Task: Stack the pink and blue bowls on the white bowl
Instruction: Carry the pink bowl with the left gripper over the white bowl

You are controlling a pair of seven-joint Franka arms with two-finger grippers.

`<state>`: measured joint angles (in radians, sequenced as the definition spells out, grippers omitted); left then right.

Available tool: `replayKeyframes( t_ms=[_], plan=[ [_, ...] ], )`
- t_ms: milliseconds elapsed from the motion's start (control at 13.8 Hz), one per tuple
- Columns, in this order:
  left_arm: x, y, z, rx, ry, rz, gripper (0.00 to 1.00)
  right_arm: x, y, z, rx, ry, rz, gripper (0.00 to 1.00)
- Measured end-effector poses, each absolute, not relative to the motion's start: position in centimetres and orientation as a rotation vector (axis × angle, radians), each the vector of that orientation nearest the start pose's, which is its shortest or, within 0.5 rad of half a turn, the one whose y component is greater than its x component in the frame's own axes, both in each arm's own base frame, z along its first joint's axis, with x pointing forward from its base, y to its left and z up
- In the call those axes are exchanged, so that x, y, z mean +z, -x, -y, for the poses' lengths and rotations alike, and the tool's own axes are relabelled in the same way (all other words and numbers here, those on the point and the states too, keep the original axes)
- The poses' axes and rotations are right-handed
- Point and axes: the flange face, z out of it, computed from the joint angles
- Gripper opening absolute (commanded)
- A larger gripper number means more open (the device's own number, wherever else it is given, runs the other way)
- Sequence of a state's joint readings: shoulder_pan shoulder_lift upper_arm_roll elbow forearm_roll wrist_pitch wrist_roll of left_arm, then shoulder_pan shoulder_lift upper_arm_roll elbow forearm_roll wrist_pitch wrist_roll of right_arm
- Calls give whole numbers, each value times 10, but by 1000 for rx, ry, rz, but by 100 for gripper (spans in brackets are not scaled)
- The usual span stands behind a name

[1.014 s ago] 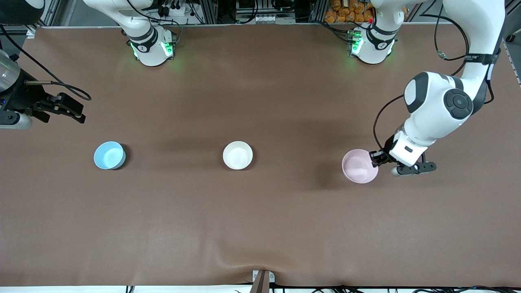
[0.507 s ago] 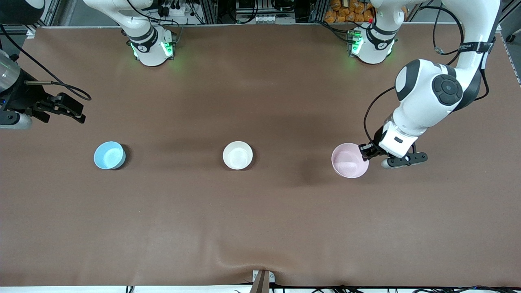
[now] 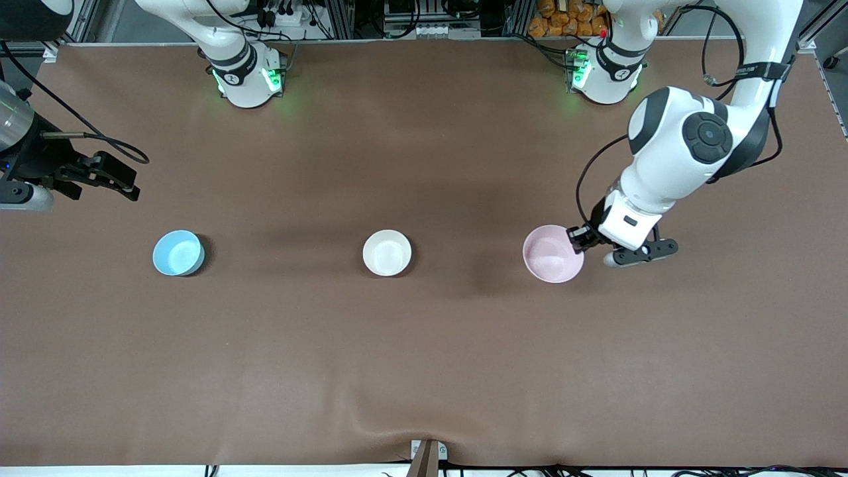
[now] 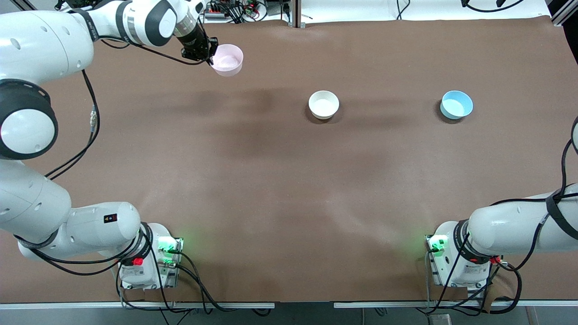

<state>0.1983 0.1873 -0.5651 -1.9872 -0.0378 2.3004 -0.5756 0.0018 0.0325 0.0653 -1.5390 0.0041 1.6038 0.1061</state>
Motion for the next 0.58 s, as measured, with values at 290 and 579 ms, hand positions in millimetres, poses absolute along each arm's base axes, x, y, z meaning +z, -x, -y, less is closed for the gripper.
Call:
replayKeyframes(
  t_ms=[290,579],
  plan=[
    [402,-556,230,-115,3303,452,0,624,-567,-38,-49,3132,-61,100],
    [411,-542,281,-95,3314,566,0,624,-567,-38,-49,3132,-61,100]
  ],
)
